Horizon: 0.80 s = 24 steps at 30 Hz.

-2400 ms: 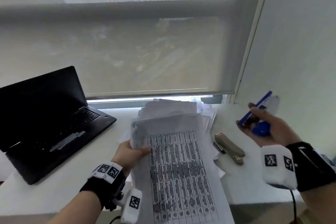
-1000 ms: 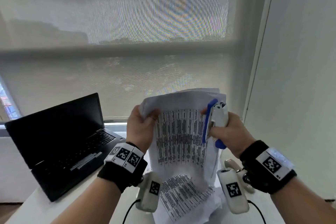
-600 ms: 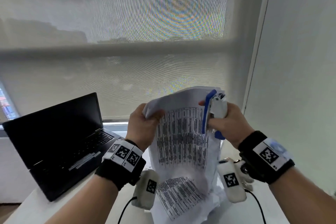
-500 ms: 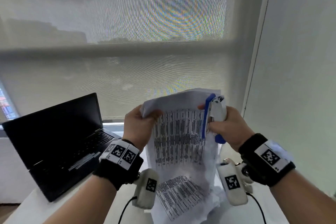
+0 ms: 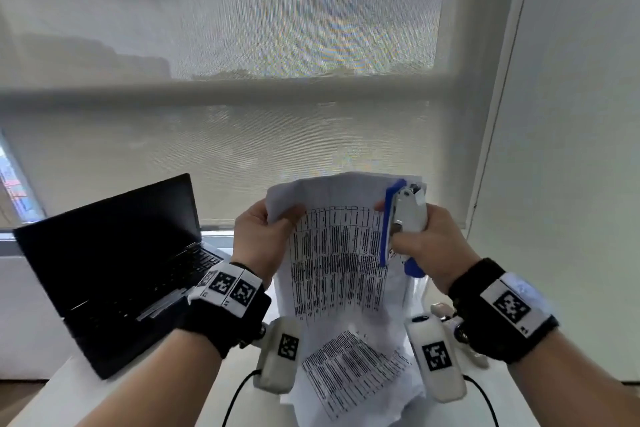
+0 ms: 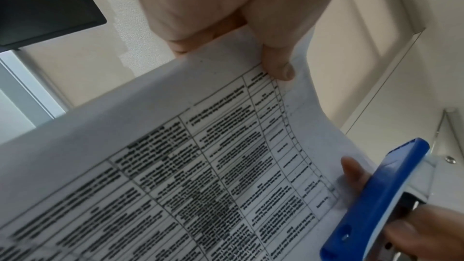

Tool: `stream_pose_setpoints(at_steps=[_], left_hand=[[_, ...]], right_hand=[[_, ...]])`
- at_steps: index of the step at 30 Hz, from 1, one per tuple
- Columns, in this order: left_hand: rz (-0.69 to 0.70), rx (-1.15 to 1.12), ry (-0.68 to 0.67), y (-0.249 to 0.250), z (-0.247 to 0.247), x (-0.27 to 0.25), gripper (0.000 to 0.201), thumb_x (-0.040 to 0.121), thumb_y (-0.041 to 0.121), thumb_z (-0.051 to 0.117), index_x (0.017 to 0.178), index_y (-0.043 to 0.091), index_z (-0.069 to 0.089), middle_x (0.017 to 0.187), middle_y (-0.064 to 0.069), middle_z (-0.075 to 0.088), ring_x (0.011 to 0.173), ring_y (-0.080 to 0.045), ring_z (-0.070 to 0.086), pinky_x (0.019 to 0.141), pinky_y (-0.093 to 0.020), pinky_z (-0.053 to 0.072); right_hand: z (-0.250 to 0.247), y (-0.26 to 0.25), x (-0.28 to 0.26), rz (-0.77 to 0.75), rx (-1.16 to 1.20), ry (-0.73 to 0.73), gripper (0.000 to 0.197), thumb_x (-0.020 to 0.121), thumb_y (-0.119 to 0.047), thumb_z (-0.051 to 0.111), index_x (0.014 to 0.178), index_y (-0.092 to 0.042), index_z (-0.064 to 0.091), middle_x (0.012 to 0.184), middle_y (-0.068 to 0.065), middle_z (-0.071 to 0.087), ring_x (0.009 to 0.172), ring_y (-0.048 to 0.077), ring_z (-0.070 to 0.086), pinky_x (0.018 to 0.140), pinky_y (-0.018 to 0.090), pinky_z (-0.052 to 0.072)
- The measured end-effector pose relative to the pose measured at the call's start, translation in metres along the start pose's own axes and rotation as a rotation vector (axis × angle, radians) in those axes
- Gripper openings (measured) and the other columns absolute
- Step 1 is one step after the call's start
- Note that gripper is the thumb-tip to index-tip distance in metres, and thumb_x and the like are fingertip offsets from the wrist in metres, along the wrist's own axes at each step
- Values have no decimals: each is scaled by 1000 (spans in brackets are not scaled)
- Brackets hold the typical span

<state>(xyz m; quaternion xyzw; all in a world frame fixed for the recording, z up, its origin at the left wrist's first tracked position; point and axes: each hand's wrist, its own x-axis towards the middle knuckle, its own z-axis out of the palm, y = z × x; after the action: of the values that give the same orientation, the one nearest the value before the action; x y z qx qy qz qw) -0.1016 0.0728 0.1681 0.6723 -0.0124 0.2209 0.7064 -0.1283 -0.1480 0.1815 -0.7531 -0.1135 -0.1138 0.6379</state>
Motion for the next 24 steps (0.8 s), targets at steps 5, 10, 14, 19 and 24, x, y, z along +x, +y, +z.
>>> stream_pose_setpoints(at_steps=[5, 10, 14, 19, 24], left_hand=[[-62, 34, -42, -6, -1, -1, 11, 79, 7, 78, 76, 14, 71, 71, -3, 74, 71, -24, 70, 73, -38, 59], [-33, 61, 22, -3, -5, 2, 21, 82, -7, 68, 69, 9, 70, 59, 1, 70, 59, -14, 67, 57, -29, 57], [-122, -129, 185, -7, -19, 10, 5, 80, 2, 74, 78, 2, 70, 68, -9, 72, 67, -26, 68, 63, -39, 58], [-285, -306, 193, -26, -30, -2, 7, 84, 7, 73, 88, 3, 69, 72, -9, 73, 61, -21, 68, 60, -31, 59], [-308, -360, 99, -43, -26, -16, 4, 86, 1, 67, 89, 0, 67, 81, -12, 74, 65, -21, 69, 60, -31, 59]], right_hand=[[3, 5, 1, 0, 74, 40, 43, 59, -5, 55, 97, -15, 70, 81, 13, 58, 63, 22, 45, 54, 30, 39], [-2, 13, -3, 29, 72, -5, 46, 56, -3, 55, 99, -9, 69, 68, 5, 58, 57, 19, 48, 55, 28, 40], [-5, 43, -20, 177, 69, -78, 45, 48, -5, 58, 91, -10, 69, 63, 5, 57, 57, 21, 50, 51, 27, 41], [-4, 71, -32, 213, -10, -107, 52, 60, -7, 62, 111, -13, 65, 92, 19, 70, 67, 24, 63, 59, 34, 52], [-11, 58, -25, 98, -287, -189, 20, 70, -4, 67, 85, -15, 61, 67, 0, 65, 54, 11, 58, 48, 20, 46]])
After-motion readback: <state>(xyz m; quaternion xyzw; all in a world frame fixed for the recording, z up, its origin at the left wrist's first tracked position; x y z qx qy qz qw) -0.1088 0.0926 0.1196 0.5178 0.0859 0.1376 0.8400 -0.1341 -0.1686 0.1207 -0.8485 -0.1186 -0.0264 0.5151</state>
